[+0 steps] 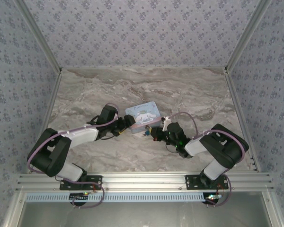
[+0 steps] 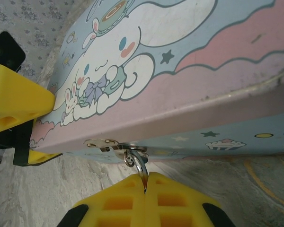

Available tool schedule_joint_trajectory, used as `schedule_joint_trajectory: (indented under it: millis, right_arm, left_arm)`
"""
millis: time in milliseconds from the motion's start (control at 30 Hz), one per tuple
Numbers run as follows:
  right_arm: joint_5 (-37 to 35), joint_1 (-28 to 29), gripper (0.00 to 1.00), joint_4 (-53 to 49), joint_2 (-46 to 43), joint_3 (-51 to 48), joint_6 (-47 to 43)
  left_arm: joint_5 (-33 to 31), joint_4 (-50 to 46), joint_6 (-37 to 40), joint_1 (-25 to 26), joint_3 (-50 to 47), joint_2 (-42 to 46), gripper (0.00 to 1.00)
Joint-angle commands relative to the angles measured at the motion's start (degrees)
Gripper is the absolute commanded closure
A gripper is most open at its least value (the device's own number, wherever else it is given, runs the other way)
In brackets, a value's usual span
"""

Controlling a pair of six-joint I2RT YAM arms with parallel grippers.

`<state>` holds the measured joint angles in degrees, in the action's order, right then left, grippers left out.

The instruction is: Unlock a padlock with a key

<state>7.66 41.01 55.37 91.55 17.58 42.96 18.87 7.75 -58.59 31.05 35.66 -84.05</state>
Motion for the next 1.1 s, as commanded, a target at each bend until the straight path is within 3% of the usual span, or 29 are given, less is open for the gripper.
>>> schedule_joint_trajectory:
  millis: [0,767,1067]
  right_arm:
    - [-2.12,-0.68,1.0,1.39,-2.4,-0.36,0.71]
    - [-2.31,-2.57,1.0,-8.18,-6.74,-0.01,2.48]
    - [-2.02,-3.12,1.0,-18.93,-14.28,1.14,1.04]
  left_arm:
    - [-1.21,-2.65,-0.21,-0.03,-1.38,-0.49,0.17]
    - [-1.35,-2.02,-0.13,-0.03,-1.48,-1.75,0.17]
    - [-2.3,-5.3,2.09,-1.28,1.16,-2.44,0.15]
